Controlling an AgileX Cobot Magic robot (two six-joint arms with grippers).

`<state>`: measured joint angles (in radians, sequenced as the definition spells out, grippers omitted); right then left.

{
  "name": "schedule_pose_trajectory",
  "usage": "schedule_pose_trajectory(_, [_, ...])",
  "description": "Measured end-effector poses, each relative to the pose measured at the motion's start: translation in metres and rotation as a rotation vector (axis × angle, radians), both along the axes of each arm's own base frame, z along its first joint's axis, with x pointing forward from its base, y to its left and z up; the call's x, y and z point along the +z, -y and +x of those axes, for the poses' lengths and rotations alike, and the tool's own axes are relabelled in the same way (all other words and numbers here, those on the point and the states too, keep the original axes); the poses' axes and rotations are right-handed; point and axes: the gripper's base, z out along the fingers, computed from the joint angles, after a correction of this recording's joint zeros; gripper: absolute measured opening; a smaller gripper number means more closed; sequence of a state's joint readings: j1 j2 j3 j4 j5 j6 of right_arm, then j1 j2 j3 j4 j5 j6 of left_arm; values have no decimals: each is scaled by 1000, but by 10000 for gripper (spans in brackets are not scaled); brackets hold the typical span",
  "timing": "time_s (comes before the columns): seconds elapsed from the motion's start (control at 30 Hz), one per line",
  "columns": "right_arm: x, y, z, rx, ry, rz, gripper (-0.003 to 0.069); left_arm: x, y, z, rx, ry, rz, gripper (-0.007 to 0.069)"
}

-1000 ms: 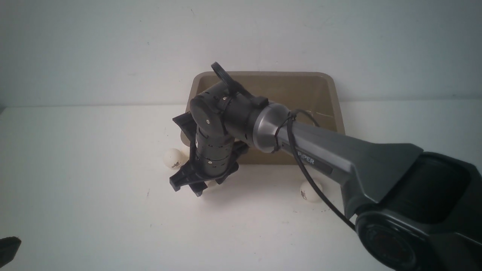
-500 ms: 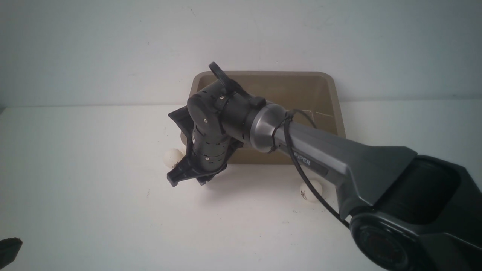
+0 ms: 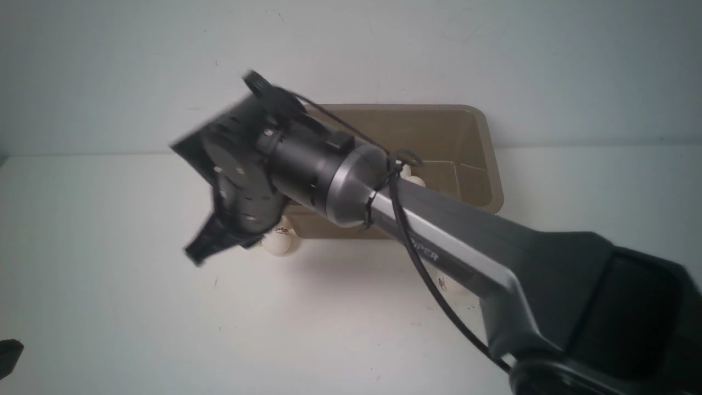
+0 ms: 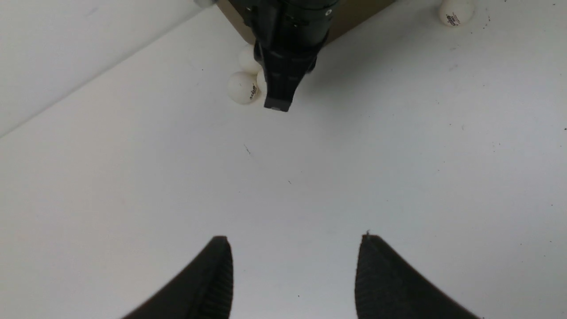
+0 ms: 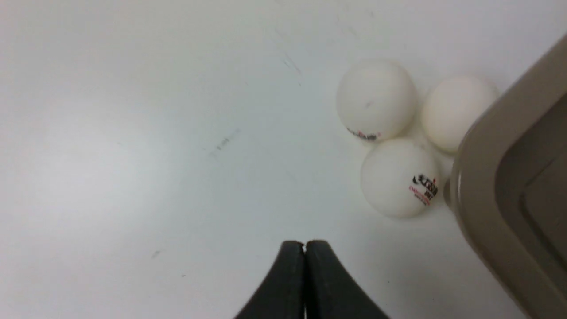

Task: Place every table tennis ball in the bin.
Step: Use the right arm to clamp the table tennis ball closest to it

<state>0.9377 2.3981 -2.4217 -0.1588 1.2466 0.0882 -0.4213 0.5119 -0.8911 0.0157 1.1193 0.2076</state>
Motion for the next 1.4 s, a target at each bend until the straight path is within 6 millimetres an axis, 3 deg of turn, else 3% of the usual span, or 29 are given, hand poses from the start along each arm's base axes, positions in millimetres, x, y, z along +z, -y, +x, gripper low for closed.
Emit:
schedule_pose_trajectory(0.17, [61, 12, -17, -13, 95, 77, -8, 0, 0, 0, -2, 2, 5, 341])
schedule_pose_trajectory(0.3, [74, 33, -19, -40, 98, 51, -8, 0, 0, 0, -1, 3, 7, 341])
schedule_pose_trajectory(0.4, [69, 52, -23, -60, 73, -10, -8, 0, 0, 0, -1, 3, 8, 341])
schedule_pose_trajectory(0.5, [55, 82, -32, -98, 34, -116, -8, 0, 0, 0, -1, 5, 9, 341])
schedule_pose_trajectory(0.67, [49, 138, -53, -185, -7, -206, -8, 0, 0, 0, -2, 9, 9, 341])
schedule_pose_trajectory(0.73, [47, 147, -56, -202, -20, -216, -8, 1, 0, 1, -2, 13, 7, 341])
schedule_pose_trajectory(0.77, [38, 162, -61, -229, -52, -243, -8, 1, 0, 1, -2, 23, 3, 341])
schedule_pose_trajectory(0.87, [17, 183, -59, -271, -112, -281, 3, 2, 0, 1, -3, 26, 1, 341])
schedule_pose_trajectory(0.97, [-1, 194, -54, -297, -157, -273, 26, 2, 0, 1, -3, 27, 0, 341])
schedule_pose_trajectory(1.03, [-11, 204, -42, -319, -174, -187, 87, 2, 0, 2, -3, 30, -1, 341])
schedule_pose_trajectory(1.1, [-11, 204, -37, -320, -165, -138, 114, 2, 0, 2, -3, 31, -1, 341])
schedule_pose_trajectory(1.2, [-12, 209, -22, -347, -141, -38, 214, 3, 0, 2, -3, 40, -5, 341])
schedule_pose_trajectory(1.3, [-20, 214, -11, -373, -140, -18, 337, 4, 1, 3, -3, 51, -10, 341])
schedule_pose_trajectory(1.4, [-33, 216, -5, -387, -162, -38, 410, 4, 1, 3, -3, 52, -11, 341])
